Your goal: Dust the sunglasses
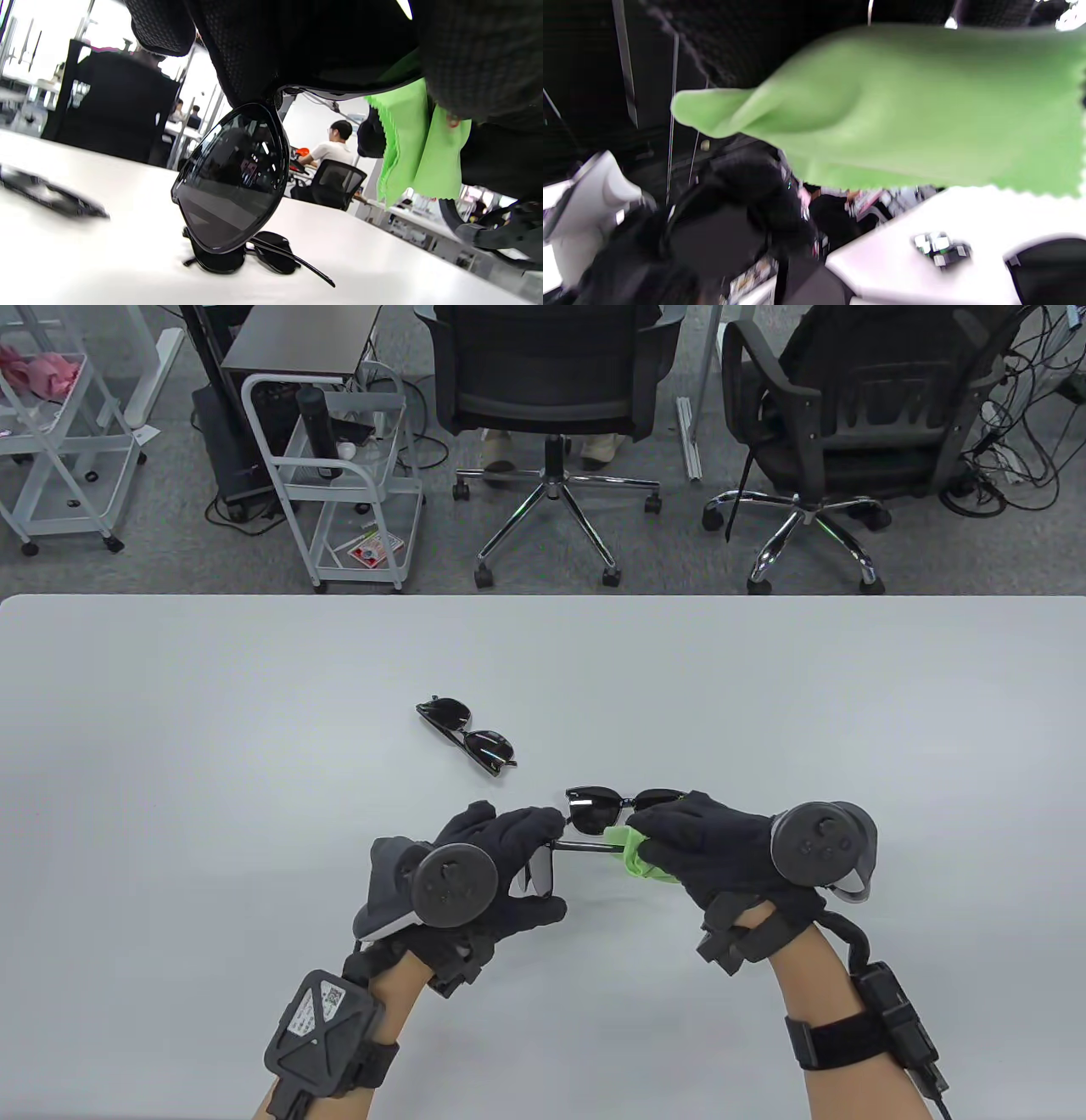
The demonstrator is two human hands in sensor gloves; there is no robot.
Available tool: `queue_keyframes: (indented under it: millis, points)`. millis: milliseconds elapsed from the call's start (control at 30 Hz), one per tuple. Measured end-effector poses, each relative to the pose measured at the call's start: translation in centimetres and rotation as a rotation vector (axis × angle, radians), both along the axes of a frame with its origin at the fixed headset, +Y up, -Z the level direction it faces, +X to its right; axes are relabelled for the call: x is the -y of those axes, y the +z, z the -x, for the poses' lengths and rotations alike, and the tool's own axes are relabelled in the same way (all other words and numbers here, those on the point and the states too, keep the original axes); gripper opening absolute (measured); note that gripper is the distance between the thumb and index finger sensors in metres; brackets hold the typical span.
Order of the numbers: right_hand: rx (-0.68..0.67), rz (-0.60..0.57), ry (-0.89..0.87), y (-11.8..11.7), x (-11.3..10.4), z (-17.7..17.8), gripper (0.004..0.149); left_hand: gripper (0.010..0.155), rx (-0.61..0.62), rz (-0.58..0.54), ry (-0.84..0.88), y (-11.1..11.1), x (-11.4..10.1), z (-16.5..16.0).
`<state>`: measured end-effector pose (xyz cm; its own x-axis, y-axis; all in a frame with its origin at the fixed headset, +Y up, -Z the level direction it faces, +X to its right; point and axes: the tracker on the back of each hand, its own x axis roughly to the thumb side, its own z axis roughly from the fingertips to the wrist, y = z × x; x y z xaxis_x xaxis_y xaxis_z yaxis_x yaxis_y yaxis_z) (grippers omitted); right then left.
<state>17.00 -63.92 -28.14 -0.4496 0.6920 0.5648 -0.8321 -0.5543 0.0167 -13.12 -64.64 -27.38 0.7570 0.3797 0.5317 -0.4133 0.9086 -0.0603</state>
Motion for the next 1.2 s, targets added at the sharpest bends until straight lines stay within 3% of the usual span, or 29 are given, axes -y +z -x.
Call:
queue_keyframes:
  millis: [200,333,467,567,767,967,1100,1200]
  points:
    - [0.076,-0.171,-0.075,1.8,-1.9,0.4,0.039,0.091,-0.119,0.148,0.059,-1.3,0.8,1.3]
    - [0.048,-0.292,0.139,2.9,-2.5,2.7,0.039,0.093,-0.212,0.375,0.209,-2.1,2.6,2.1]
    - [-0.010,-0.390,0.437,3.5,-1.5,5.7,0.039,0.094,-0.253,0.557,0.395,-2.3,3.7,2.8]
    - [-0.066,-0.418,0.580,3.7,-0.3,7.3,0.039,0.094,-0.266,0.592,0.453,-2.4,3.8,3.4]
    - [-0.192,-0.375,0.681,4.0,1.7,9.9,0.040,0.095,-0.270,0.622,0.513,-2.6,4.0,3.9]
    - [-0.308,-0.243,0.763,4.0,3.1,11.3,0.042,0.094,-0.269,0.620,0.559,-2.8,3.8,4.4]
    - [-0.295,-0.277,0.828,4.3,3.6,12.1,0.051,0.094,-0.271,0.652,0.630,-2.8,4.0,4.4]
    - [-0.266,-0.383,0.890,5.0,3.6,12.9,0.051,0.094,-0.282,0.658,0.644,-2.8,4.2,4.5]
